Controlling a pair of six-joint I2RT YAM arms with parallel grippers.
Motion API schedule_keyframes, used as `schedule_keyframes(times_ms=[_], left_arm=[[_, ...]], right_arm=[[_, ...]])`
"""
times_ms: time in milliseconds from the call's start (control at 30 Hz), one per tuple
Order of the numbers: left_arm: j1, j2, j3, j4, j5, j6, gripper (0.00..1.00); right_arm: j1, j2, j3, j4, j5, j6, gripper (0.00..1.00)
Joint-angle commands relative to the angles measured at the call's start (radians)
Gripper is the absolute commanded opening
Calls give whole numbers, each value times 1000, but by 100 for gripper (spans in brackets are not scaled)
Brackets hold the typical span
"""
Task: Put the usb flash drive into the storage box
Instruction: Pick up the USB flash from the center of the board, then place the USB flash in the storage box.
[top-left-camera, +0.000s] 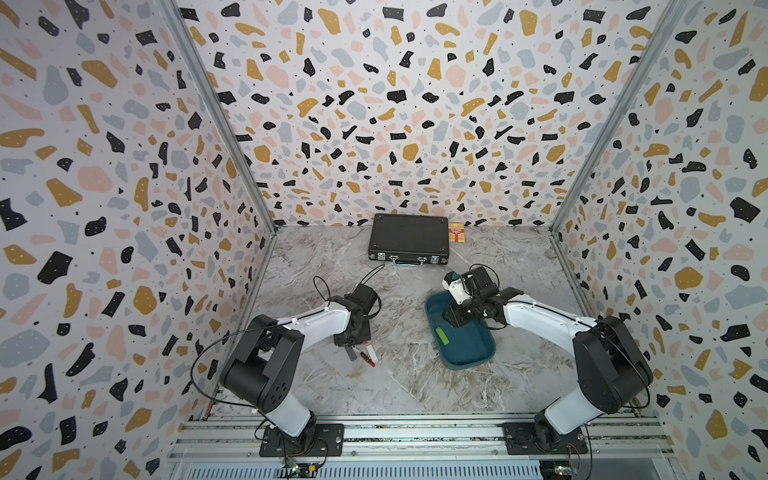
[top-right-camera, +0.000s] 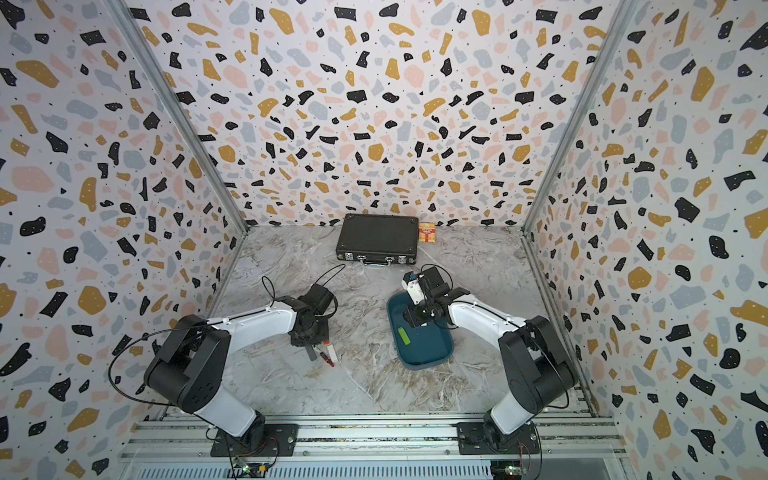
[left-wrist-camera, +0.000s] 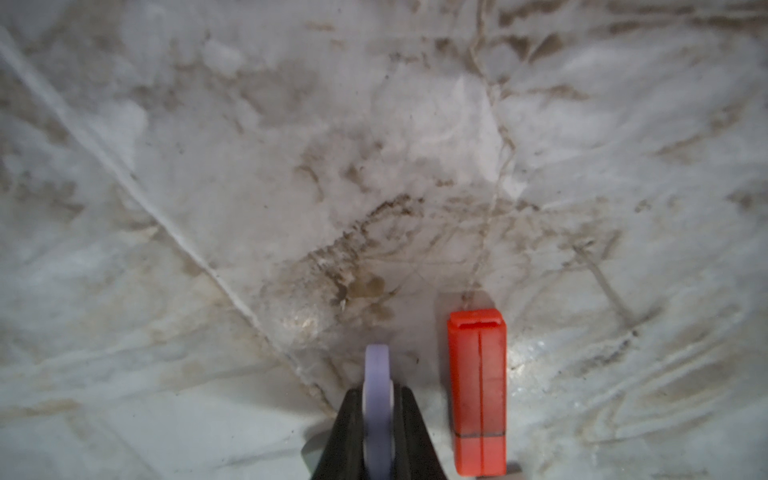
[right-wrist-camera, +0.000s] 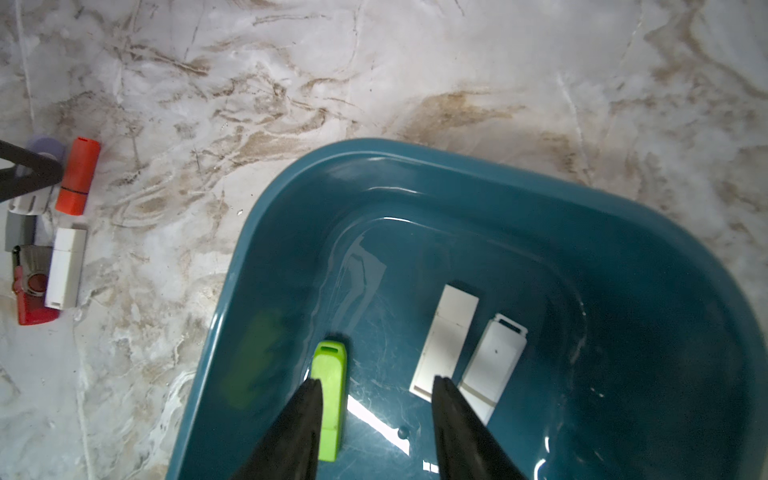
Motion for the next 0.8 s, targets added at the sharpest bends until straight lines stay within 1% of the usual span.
schedule_keyframes(times_ms=[0,100,167,267,333,400,500,633,667,767], left_arm=[[0,-63,30,-33,16,6,9],[-26,-142,49,-67,37,-2,8],[-66,-194,60,-70,70,-23,8],[-149,-257,74,-15,148,-73,8],[-229,-261,102,41,182,-109,8],[-315,-222,160,73,182,-126,8],[-419,-100,282,85,174,-128,8],[-488,71,430,53,135,-117,7],[-498,112,458,48,111,-114,7],[-505,234,541,31,128,-113,7]], right_arm=[[3,-28,2,-7,4,8,48],[2,-68,3,-8,26,7,46],[-4,-105,2,-6,56,8,46],[-50,-164,-4,12,78,43,46],[-111,-200,-9,19,91,87,46],[-175,-227,-19,26,97,138,45],[-274,-258,-40,28,97,215,45],[-372,-279,-63,11,79,282,44],[-383,-280,-68,9,74,289,44],[-398,-278,-79,13,60,296,44]])
